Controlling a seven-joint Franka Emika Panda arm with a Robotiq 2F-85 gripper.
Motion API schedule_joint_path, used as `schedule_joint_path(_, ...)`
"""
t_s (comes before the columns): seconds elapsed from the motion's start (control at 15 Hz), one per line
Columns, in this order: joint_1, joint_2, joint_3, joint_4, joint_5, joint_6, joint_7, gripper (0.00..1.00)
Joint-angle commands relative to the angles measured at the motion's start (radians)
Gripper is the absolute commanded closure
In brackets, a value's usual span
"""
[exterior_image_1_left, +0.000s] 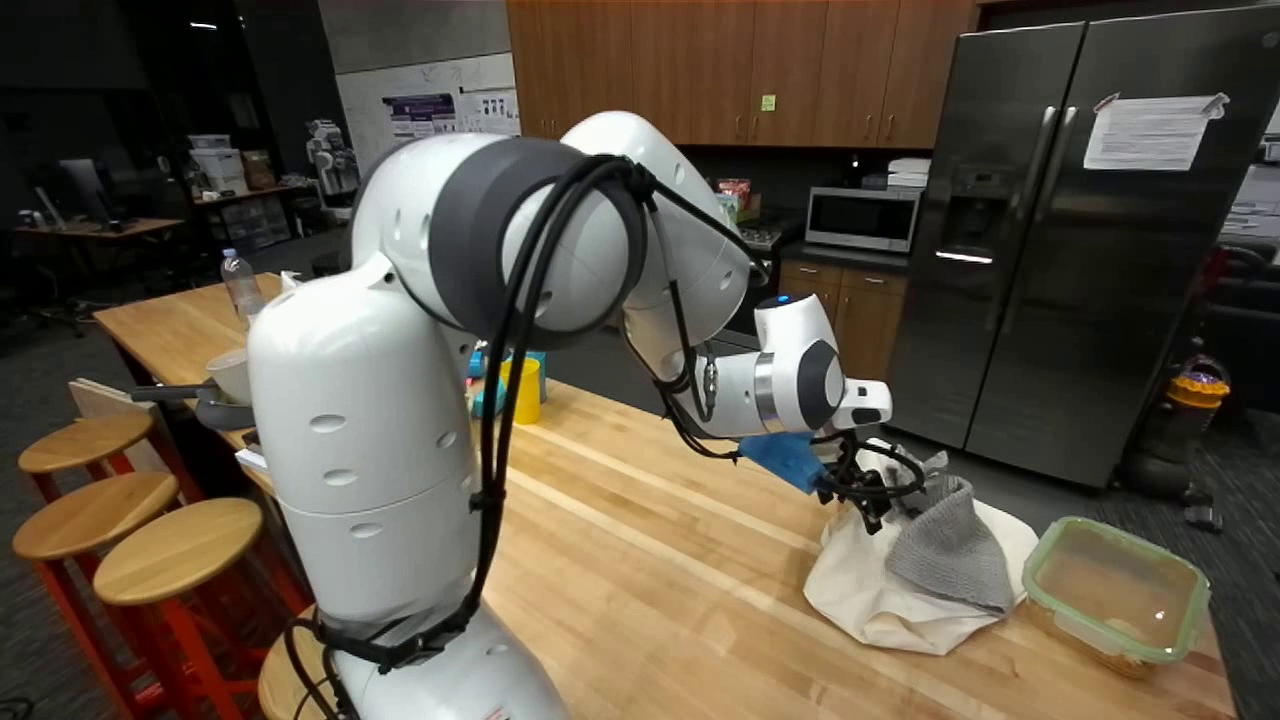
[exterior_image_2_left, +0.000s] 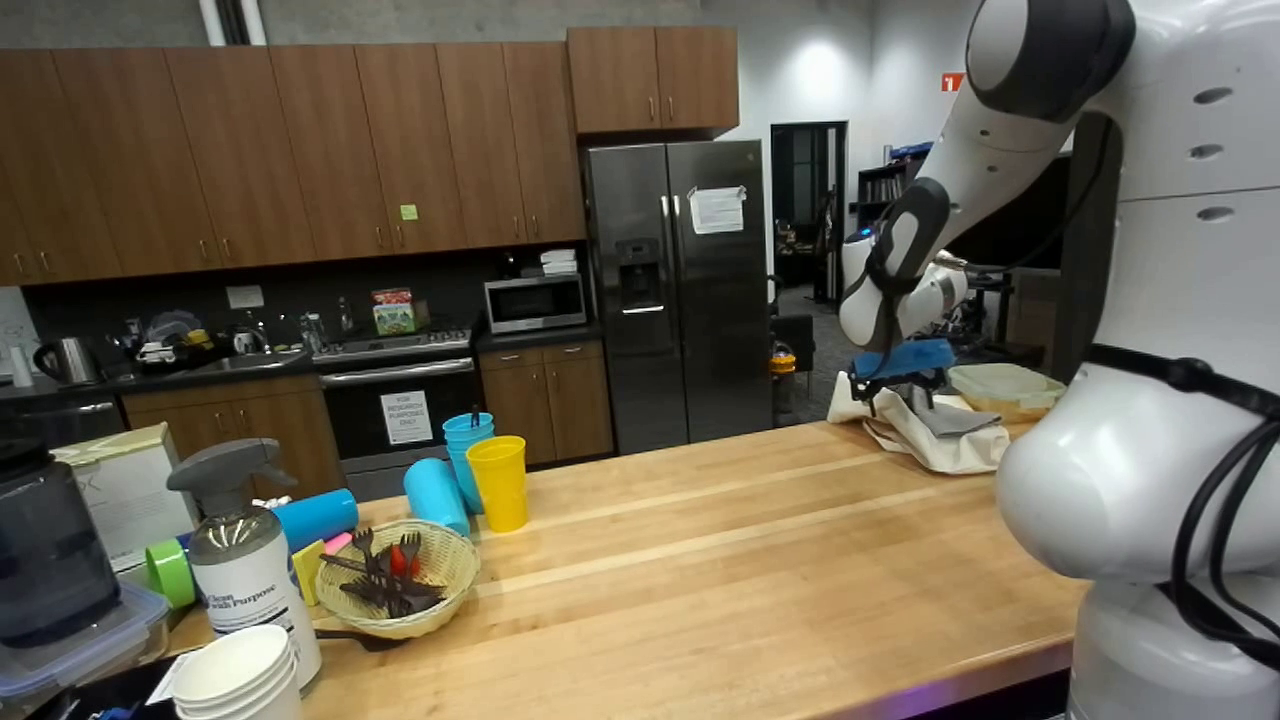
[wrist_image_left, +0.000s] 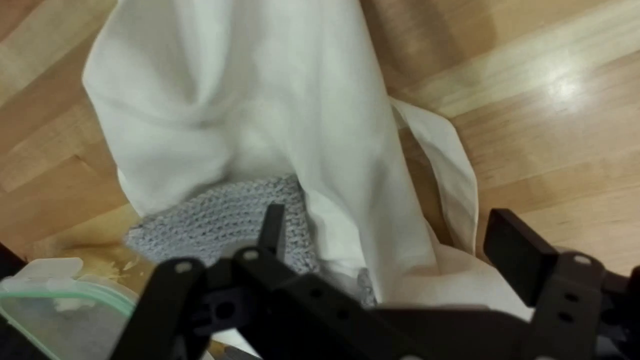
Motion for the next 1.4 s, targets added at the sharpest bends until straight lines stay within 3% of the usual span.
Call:
schedule_joint_path(0.0, 0.022, 0.043, -0.027, 0.036, 0.021, 0.008, 0.003, 0.0)
schedule_joint_path(0.13, 0.033, 0.061, -0.029, 0.044, 0.037, 0.006, -0.003, 0.0)
schedule_joint_path(0.2, 0.038, 0.068, -0.031, 0.046, 0.044, 0.006, -0.005, 0.25)
schedule_joint_path(0.33, 0.048, 0.079, -0.033, 0.05, 0.064, 0.009, -0.015, 0.3)
schedule_joint_path(0.73, 0.061, 0.068, -0.04, 0.038, 0.13, 0.016, -0.058, 0.79)
schedule_joint_path(0.93, 0.042, 0.038, -0.036, 0.021, 0.264, -0.001, -0.265, 0.99)
schedule_joint_path(1.2, 0.019, 0.0, -0.039, 0.013, 0.446, -0.039, -0.571, 0.99)
schedule_joint_path(1.33, 0.011, -0.021, -0.05, 0.012, 0.487, -0.067, -0.663, 0.99)
